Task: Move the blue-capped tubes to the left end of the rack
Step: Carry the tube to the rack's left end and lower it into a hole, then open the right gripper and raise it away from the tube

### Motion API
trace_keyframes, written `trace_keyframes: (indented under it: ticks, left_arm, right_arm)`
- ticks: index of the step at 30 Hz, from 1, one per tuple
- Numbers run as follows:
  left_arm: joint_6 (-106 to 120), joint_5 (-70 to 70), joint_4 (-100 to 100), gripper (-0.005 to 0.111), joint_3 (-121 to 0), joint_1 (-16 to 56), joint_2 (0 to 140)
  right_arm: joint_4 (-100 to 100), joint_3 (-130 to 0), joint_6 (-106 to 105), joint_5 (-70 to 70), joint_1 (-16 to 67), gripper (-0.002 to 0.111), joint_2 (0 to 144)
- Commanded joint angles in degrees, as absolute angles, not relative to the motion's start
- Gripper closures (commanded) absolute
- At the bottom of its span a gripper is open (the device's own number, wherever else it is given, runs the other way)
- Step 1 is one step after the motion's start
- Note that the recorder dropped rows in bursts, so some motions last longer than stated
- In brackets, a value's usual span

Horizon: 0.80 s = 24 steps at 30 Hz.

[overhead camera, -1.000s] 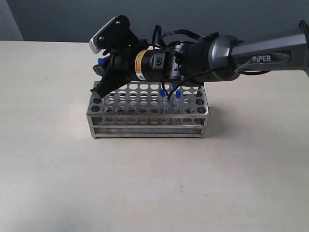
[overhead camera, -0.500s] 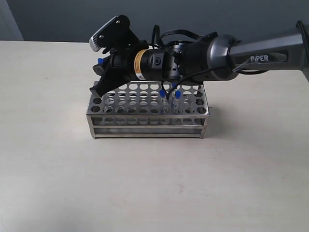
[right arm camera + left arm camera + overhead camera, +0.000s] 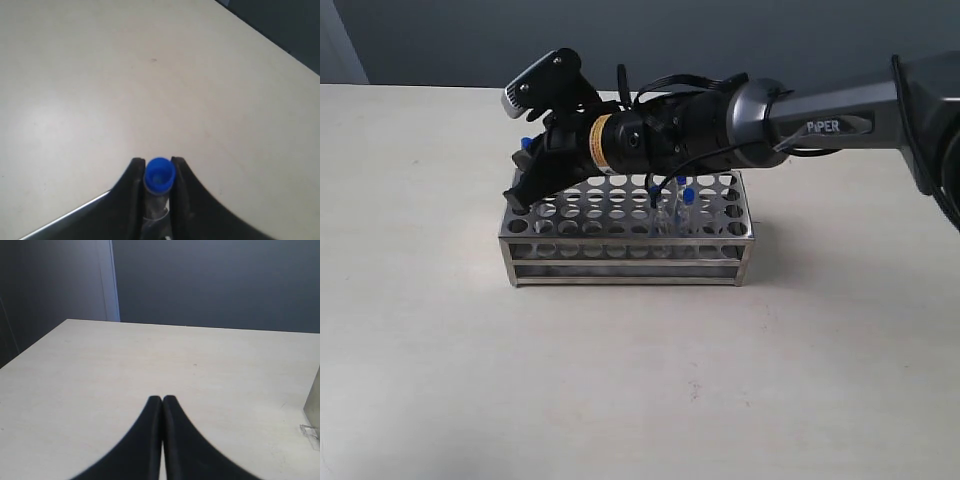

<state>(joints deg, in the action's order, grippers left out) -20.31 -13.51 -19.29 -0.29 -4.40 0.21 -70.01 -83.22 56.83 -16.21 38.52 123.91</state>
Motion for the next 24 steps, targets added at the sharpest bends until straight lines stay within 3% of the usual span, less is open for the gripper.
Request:
trace_keyframes:
  ticks: [1, 14, 17, 18, 19, 24]
  left_arm:
    - [-20.5, -13.4, -19.1, 0.106, -0.1, -4.0, 0.0]
    - [-20.5, -13.4, -19.1, 0.106, -0.1, -4.0, 0.0]
    - [-20.5, -13.4, -19.1, 0.106, -0.1, -4.0, 0.0]
    - [-20.5, -13.4, -19.1, 0.106, -0.1, -4.0, 0.0]
    - [-20.5, -13.4, -19.1, 0.106, -0.1, -4.0, 0.0]
    - [-20.5, -13.4, -19.1, 0.106, -0.1, -4.0, 0.0]
  right_arm:
    - [-73.1, -83.7, 60.1, -16.2, 38.3, 0.109, 124.2]
    - [-73.2, -83.7, 60.2, -17.5, 38.3, 0.109, 125.5]
    - [-73.2, -83.7, 60.2, -19.6, 38.3, 0.096, 125.5]
    - [-73.2, -83.7, 60.2, -20.2, 38.3, 0.084, 125.5]
    - [-73.2, -83.7, 60.2, -20.2, 38.3, 0.080, 125.5]
    - [-73.4, -83.7, 60.2, -19.9, 38.3, 0.078, 125.4]
